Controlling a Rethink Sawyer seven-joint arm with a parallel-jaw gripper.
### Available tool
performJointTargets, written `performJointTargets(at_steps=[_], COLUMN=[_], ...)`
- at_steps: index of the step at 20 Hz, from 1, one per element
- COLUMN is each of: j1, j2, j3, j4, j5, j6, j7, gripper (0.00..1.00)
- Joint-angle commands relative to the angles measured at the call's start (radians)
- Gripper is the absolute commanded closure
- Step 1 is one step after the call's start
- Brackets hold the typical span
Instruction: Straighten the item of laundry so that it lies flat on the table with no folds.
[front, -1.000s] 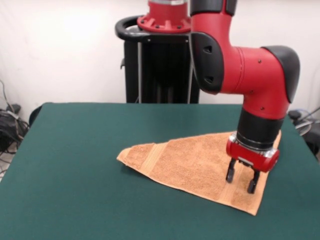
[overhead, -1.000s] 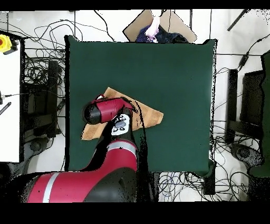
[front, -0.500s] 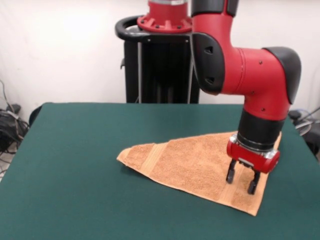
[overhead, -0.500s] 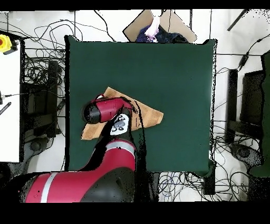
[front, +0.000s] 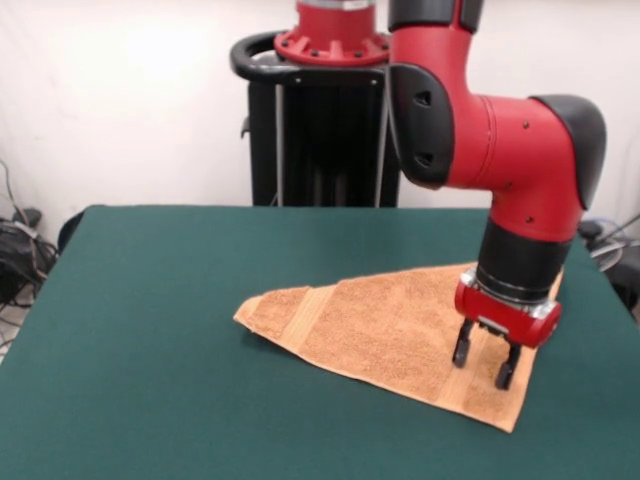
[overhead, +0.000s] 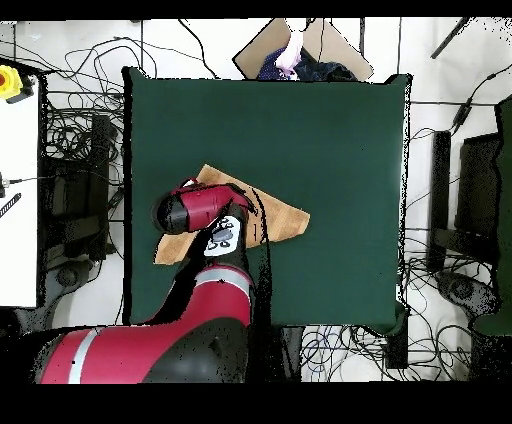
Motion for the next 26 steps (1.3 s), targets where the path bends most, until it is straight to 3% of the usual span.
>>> performJointTargets(at_steps=[1,2,3,15,20,22,26], j1=[0.005,0.013,0.017,0.015,-0.006,-0.032,-0.170], j2=[0.216,0.217,0.218,0.212,0.189,0.166,0.064], j3=[0.041,0.031,0.026,0.030,0.055,0.086,0.242], j4=[-0.077,-0.080,-0.082,-0.078,-0.045,-0.017,0.117], j5=[0.040,0.039,0.038,0.054,0.057,0.043,-0.036], j6=[-0.132,-0.137,-0.134,-0.101,-0.153,-0.188,-0.239], j7=[0.118,0.121,0.119,0.125,0.133,0.123,0.029], gripper=[0.00,0.00,1.00,1.00,1.00,1.00,1.00])
